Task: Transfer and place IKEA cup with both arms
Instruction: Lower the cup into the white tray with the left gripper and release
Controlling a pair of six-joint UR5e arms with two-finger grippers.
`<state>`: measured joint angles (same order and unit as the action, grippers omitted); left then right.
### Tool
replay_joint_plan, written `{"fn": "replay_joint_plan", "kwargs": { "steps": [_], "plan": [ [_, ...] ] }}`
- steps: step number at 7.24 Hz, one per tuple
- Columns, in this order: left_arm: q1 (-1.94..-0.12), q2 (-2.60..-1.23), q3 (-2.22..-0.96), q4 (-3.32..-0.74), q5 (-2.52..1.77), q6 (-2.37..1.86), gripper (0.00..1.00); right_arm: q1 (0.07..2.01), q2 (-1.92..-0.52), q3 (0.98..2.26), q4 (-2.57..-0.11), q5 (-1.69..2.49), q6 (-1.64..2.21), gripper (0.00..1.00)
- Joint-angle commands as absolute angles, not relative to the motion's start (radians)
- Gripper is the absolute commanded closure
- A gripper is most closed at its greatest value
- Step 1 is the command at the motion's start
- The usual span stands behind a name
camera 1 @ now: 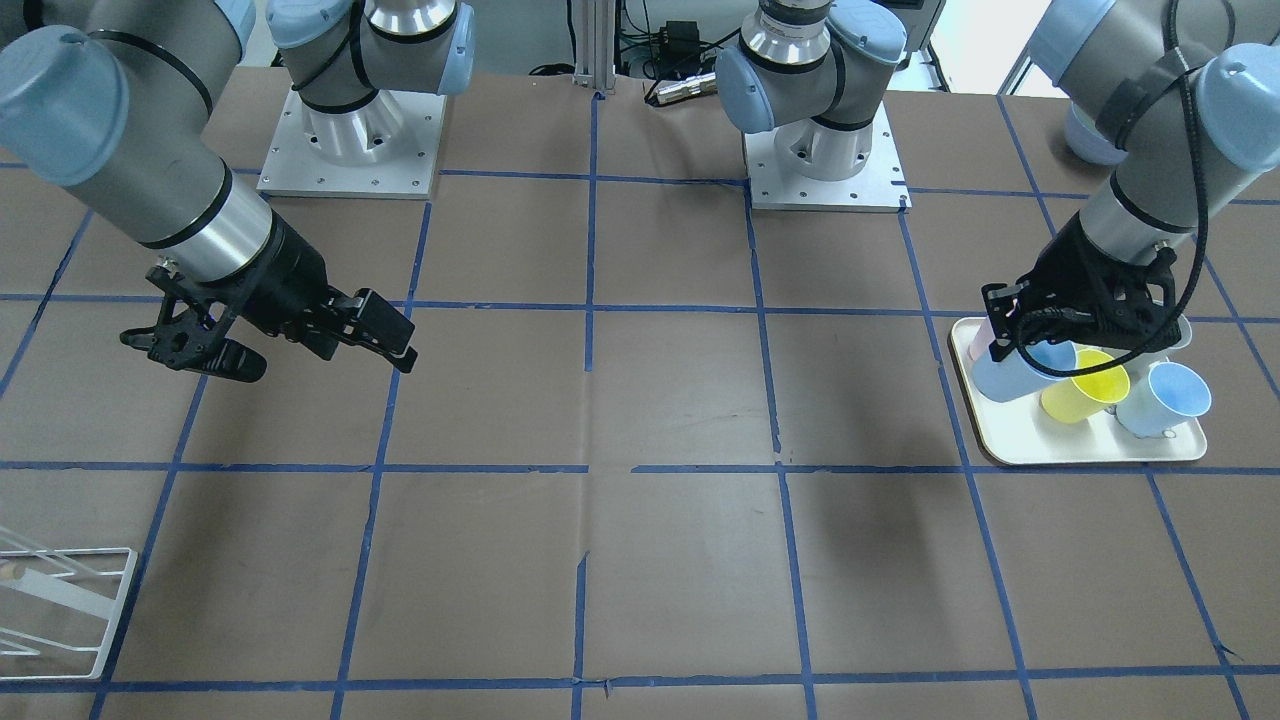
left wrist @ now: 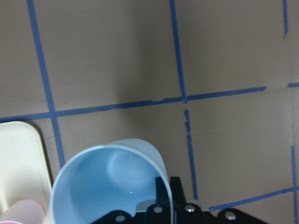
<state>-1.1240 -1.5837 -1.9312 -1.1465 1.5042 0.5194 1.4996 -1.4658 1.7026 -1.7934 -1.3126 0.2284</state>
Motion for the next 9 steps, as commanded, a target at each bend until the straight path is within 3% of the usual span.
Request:
{"fn": "replay_joint_plan", "kwargs": {
  "steps": [1, 5, 9],
  "plan": [
    [-1.062, -1.61, -2.057, -0.89, 1.526, 0.596, 1.0, 1.52, -1.555, 1.689, -1.697, -1.415, 0.332, 0.0],
    [-1.06, -1.696, -2.065, -0.876, 1.63, 0.594, 1.0, 1.63, -1.589, 1.675, -1.634, -1.576, 0.333, 0.0],
    [-1.06, -1.761, -2.063, -0.842, 1.624, 0.583, 1.0, 1.612, -1.638, 1.683, -1.635, -1.664, 0.223, 0.0]
  ]
}}
